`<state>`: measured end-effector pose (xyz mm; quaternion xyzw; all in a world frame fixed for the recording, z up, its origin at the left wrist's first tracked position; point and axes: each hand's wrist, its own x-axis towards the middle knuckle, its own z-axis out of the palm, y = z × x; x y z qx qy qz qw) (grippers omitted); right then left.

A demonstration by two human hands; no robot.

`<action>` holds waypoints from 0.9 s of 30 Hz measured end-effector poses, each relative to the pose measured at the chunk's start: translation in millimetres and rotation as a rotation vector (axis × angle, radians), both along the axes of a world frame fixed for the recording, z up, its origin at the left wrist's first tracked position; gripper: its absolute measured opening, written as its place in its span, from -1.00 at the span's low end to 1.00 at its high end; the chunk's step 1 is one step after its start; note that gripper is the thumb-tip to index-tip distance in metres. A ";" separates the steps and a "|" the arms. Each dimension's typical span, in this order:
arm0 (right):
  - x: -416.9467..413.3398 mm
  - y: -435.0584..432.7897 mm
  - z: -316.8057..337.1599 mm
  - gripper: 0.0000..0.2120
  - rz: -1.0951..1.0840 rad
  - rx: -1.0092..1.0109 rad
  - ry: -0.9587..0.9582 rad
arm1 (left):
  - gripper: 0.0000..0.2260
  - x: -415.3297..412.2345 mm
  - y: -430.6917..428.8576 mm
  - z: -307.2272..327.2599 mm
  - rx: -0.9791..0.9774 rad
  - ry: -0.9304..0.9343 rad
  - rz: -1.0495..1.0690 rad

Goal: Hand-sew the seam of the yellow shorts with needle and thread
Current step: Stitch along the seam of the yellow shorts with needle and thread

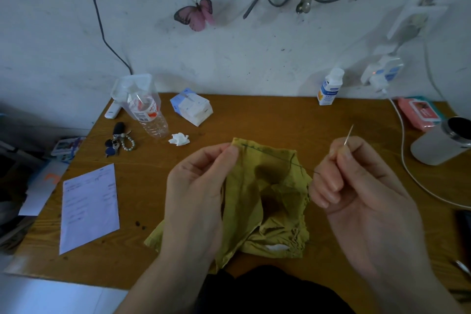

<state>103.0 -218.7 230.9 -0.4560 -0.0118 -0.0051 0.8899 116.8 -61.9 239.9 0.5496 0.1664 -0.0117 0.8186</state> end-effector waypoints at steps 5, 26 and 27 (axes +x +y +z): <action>2.9 -10.5 -7.0 -0.84 -0.096 0.006 0.112 | -0.91 2.8 8.3 -2.1 0.026 -0.026 0.034; 2.3 -16.1 1.5 -0.85 -0.107 -0.419 -0.124 | -0.82 0.1 5.0 10.2 0.241 -0.063 0.015; 1.0 -10.4 3.9 -0.88 -0.080 -0.525 -0.191 | -0.81 -2.0 2.7 12.5 0.296 -0.085 -0.001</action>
